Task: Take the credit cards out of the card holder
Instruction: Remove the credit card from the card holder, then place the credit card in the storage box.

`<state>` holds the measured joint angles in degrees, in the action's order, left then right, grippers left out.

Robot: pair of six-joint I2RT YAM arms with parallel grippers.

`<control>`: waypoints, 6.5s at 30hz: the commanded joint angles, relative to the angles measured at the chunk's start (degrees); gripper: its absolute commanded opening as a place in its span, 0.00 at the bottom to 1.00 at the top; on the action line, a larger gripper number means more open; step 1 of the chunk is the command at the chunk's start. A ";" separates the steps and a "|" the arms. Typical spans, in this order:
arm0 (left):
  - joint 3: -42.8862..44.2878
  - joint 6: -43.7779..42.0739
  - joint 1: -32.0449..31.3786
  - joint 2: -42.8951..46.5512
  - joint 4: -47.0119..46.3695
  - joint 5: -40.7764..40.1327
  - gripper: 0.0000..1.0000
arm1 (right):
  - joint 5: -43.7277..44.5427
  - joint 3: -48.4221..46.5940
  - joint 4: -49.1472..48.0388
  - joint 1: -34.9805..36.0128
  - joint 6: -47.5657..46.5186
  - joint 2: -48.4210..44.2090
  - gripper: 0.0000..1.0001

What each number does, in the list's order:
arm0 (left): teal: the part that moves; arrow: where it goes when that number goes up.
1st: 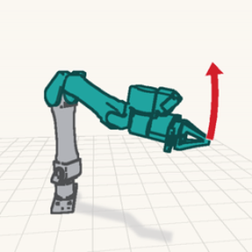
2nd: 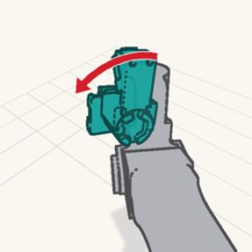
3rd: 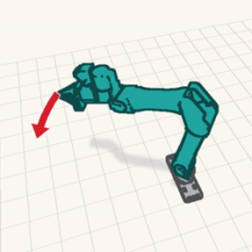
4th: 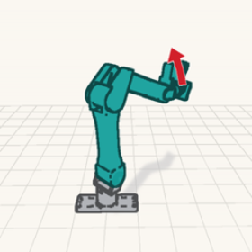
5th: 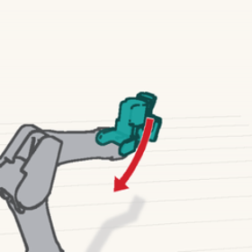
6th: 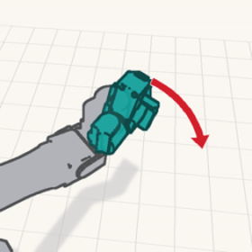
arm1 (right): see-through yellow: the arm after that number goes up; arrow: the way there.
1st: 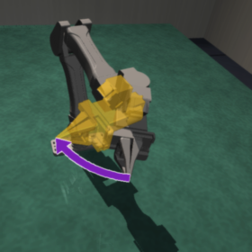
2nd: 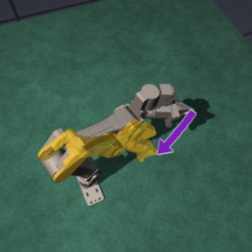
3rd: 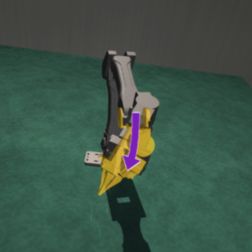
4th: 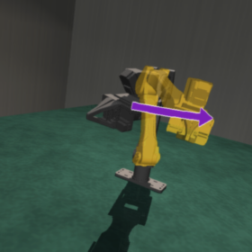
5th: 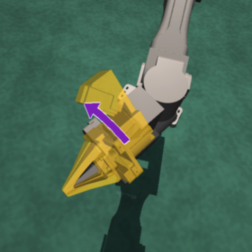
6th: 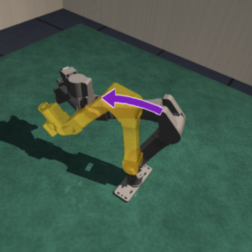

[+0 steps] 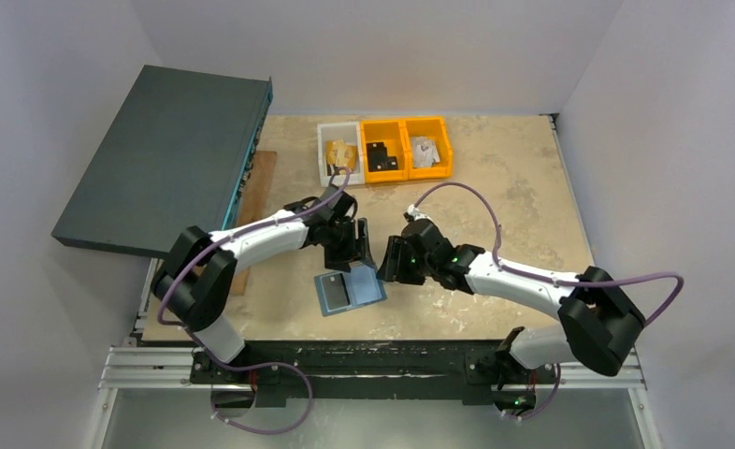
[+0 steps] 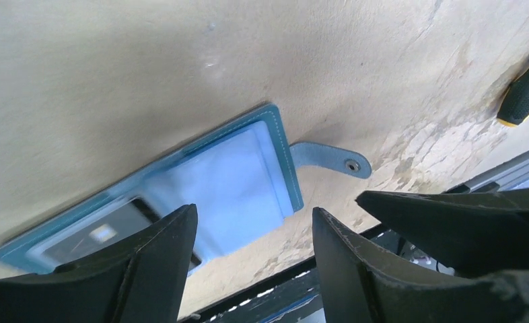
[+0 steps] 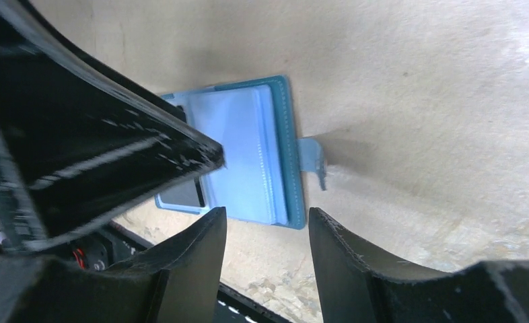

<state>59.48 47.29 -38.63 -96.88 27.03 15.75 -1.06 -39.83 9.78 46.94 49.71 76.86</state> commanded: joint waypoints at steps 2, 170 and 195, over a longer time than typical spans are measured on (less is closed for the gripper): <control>-0.76 -2.20 3.53 11.10 5.56 -7.58 0.63 | -0.46 -4.53 -2.65 3.42 -1.67 2.71 0.49; -12.12 -3.31 6.18 9.86 3.20 -8.00 0.00 | -35.24 6.33 -34.73 -15.28 2.55 18.23 0.00; -1.73 -8.40 2.86 25.40 18.13 -17.07 0.72 | -33.45 -7.17 -21.17 -22.63 -3.68 13.24 0.00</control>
<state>54.83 40.84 -35.73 -74.96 41.93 1.83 -36.05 -40.62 -14.22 26.83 49.34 89.62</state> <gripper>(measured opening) 0.686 0.004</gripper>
